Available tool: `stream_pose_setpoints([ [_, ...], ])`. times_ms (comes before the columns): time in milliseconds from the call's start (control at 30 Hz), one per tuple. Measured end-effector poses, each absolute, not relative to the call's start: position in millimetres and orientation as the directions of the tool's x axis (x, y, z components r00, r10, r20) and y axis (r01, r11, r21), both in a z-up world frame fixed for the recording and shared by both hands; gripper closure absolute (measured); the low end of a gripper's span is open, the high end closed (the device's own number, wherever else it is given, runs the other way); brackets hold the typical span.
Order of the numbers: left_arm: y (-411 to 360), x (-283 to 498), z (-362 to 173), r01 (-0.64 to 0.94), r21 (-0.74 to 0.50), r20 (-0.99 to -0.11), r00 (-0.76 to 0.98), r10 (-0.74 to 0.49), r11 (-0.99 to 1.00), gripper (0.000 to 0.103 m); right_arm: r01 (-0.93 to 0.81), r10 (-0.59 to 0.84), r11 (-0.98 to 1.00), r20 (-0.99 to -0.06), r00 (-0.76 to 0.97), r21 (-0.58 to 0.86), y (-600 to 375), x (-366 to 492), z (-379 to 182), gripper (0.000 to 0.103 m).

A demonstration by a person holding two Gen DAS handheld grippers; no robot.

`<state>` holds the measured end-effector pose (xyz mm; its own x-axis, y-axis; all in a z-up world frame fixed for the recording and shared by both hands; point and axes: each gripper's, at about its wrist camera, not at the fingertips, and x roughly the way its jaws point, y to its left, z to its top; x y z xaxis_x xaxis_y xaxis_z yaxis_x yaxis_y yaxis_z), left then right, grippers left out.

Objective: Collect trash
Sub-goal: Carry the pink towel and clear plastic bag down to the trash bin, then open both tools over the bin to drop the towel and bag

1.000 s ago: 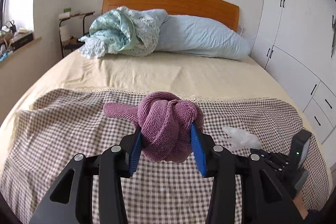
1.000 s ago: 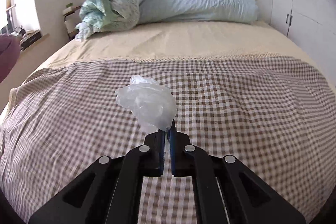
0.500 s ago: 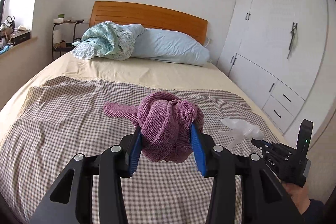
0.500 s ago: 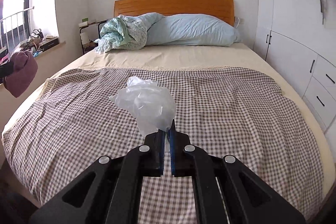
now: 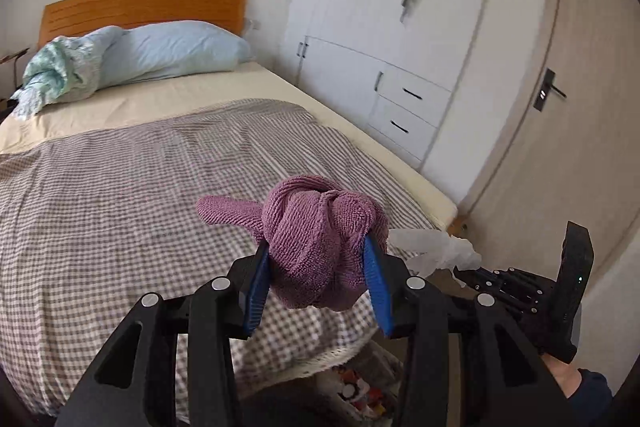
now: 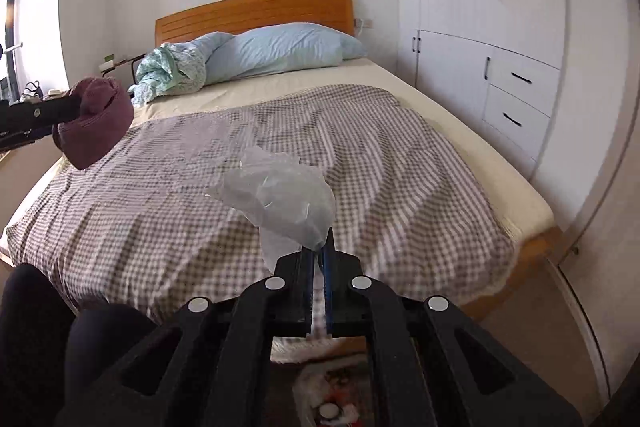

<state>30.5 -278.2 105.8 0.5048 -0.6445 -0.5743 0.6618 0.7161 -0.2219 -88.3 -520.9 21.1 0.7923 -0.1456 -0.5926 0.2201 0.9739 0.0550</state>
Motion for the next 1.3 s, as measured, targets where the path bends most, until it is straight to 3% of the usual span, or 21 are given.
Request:
stream_pose_setpoints([
  [167, -352.0, 19.2, 44.4, 0.734, -0.322, -0.655, 0.284, -0.700, 0.598, 0.061, 0.333, -0.176, 0.937, -0.687, 0.705, 0.102, -557.7, -140.3, -52.8, 0.099],
  [400, -426.3, 23.6, -80.4, 0.683, -0.388, -0.834, 0.026, -0.552, 0.619, 0.061, 0.432, -0.155, 0.893, -0.813, 0.561, 0.127, -570.2, -166.0, -159.9, 0.099],
  [500, -453.0, 20.0, -131.2, 0.725, -0.251, -0.929, 0.007, -0.371, 0.641, 0.061, 0.450, -0.130, 0.885, -0.863, 0.488, 0.121, -560.2, -174.6, -214.4, 0.099],
  [667, -484.6, -6.7, -212.0, 0.823, -0.081, -0.994, -0.028, -0.102, 0.562, 0.061, 0.487, -0.062, 0.863, -0.928, 0.367, 0.134, -537.9, -184.4, -296.1, 0.099],
  [867, -531.8, -37.9, -256.4, 0.936, 0.027, -1.000, 0.027, 0.004, 0.350, 0.060, 0.571, -0.036, 0.810, -0.962, 0.270, 0.130, -533.0, -192.4, -357.6, 0.097],
  [933, -548.9, -38.1, -278.2, 0.934, 0.033, -0.999, 0.021, 0.039, 0.356, 0.059, 0.589, -0.037, 0.801, -0.974, 0.225, 0.105, -532.1, -190.6, -372.9, 0.086],
  [1000, -559.6, -44.3, -303.3, 0.937, 0.061, -0.996, 0.035, 0.081, 0.344, 0.059, 0.610, -0.055, 0.788, -0.978, 0.203, 0.082, -530.6, -191.2, -374.7, 0.047],
  [1233, -564.4, -47.0, -371.2, 0.938, 0.145, -0.976, 0.083, 0.202, 0.315, 0.056, 0.616, -0.076, 0.775, -0.946, 0.315, 0.142, -527.3, -212.6, -352.8, 0.046],
  [1300, -568.6, -39.3, -375.3, 0.926, 0.167, -0.979, 0.115, 0.169, 0.339, 0.046, 0.624, -0.066, 0.764, -0.943, 0.327, 0.163, -530.0, -211.7, -349.8, 0.046],
])
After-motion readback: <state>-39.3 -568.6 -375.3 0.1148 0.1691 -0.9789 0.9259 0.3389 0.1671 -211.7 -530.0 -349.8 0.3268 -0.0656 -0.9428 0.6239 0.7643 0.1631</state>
